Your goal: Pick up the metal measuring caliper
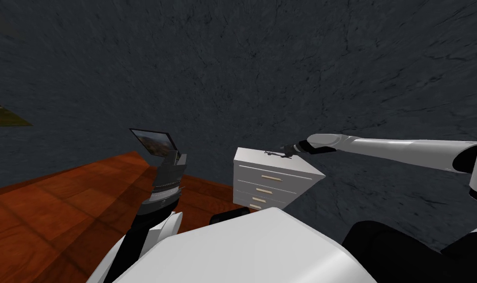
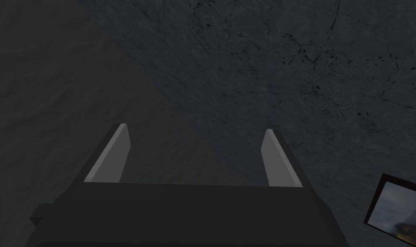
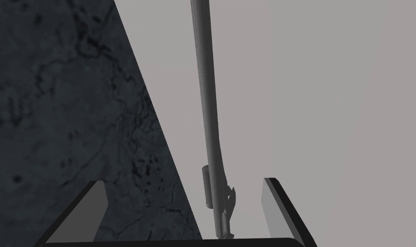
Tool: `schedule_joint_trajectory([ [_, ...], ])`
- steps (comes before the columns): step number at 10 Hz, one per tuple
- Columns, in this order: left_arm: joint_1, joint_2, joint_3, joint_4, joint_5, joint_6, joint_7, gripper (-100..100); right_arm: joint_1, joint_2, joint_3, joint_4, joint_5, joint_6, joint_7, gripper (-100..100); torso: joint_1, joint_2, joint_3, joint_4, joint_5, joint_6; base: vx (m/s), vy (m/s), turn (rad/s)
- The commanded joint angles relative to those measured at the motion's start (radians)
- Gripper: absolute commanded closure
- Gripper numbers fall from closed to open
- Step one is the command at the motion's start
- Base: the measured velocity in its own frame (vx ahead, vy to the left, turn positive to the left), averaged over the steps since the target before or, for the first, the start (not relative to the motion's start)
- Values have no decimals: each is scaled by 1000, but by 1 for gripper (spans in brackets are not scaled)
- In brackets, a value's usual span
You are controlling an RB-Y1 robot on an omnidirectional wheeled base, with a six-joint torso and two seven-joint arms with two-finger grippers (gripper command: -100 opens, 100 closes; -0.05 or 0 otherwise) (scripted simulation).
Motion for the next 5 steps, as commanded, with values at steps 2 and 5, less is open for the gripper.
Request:
schedule_joint_trajectory([
  [2, 0, 0, 0, 0, 0, 0, 0, 0, 54, -35, -4, 33, 46, -31, 11, -100, 0, 0, 0, 0, 0, 0, 26, 18, 60],
  [5, 0, 0, 0, 0, 0, 0, 0, 0, 73, -39, -1, 37, 55, -38, 13, -100, -1, 2, 1, 1, 0, 1, 9, 6, 19],
])
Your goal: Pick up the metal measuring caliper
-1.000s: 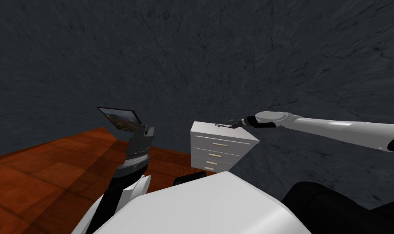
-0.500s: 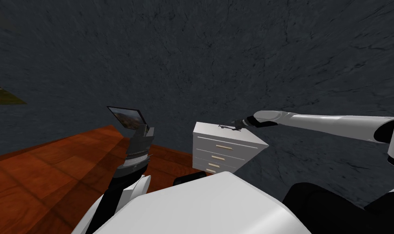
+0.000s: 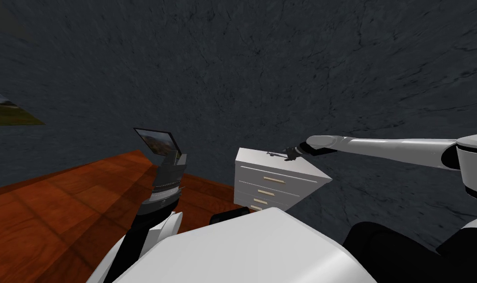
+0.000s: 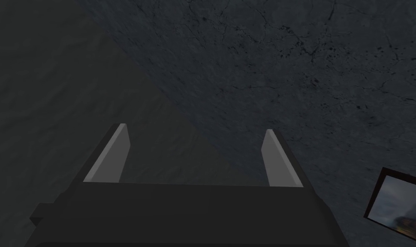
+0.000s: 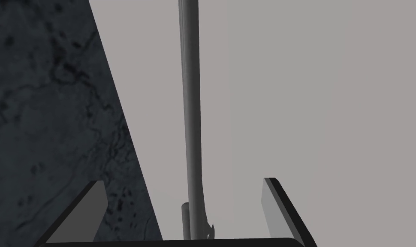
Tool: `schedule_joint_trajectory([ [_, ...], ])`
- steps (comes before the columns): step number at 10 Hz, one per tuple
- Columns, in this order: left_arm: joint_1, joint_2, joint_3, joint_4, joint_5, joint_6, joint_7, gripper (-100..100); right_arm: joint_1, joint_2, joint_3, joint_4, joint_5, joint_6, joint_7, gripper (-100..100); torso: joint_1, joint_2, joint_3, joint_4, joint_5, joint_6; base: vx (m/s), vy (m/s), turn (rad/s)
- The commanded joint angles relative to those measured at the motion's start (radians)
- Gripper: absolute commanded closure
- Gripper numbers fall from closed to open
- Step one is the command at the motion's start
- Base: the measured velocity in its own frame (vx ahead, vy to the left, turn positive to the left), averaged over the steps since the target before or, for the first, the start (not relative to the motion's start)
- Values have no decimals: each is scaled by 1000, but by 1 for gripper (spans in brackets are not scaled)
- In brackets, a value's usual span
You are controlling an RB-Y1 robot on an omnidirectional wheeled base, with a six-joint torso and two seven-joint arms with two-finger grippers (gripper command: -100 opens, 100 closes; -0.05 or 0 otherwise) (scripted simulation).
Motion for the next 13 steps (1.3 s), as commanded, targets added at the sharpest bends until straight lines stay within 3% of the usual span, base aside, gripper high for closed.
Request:
schedule_joint_trajectory([
  [1, 0, 0, 0, 0, 0, 0, 0, 0, 0, 0, 0, 0, 0, 0, 0, 0, 0, 0, 0, 0, 0, 0, 0, 0, 0],
  [2, 0, 0, 0, 0, 0, 0, 0, 0, 14, 31, 19, -10, 4, 30, 15, -100, 0, 0, 0, 0, 0, 0, 49, 8, 136],
  [4, 0, 0, 0, 0, 0, 0, 0, 0, 10, 31, 22, -19, 14, 33, 2, -100, 0, -4, -2, -1, 0, 0, 53, 8, 68],
  [5, 0, 0, 0, 0, 0, 0, 0, 0, 10, 32, 23, -21, 16, 38, 0, 100, 0, -2, -1, -1, 0, 0, 0, 0, 0],
  [9, 0, 0, 0, 0, 0, 0, 0, 0, 10, 32, 23, -21, 15, 37, 0, 100, 0, 0, 0, 0, 0, 0, 0, 0, 0],
  [10, 0, 0, 0, 0, 0, 0, 0, 0, 10, 32, 23, -21, 15, 37, 0, 0, 0, 0, 0, 0, 0, 0, 0, 0, 0],
  [11, 0, 0, 0, 0, 0, 0, 0, 0, 4, 9, 5, -3, 1, 9, 4, 100, 0, 0, 0, 0, 0, 0, -28, -9, -122],
  [12, 0, 0, 0, 0, 0, 0, 0, 0, 3, 20, 12, -8, 9, 19, 2, 100, -1, 2, 1, 1, 0, 1, -15, -6, -32],
  [13, 0, 0, 0, 0, 0, 0, 0, 0, 2, 18, 10, -6, 9, 13, 3, 0, -1, 2, 1, 0, 0, 1, 0, 0, 0],
])
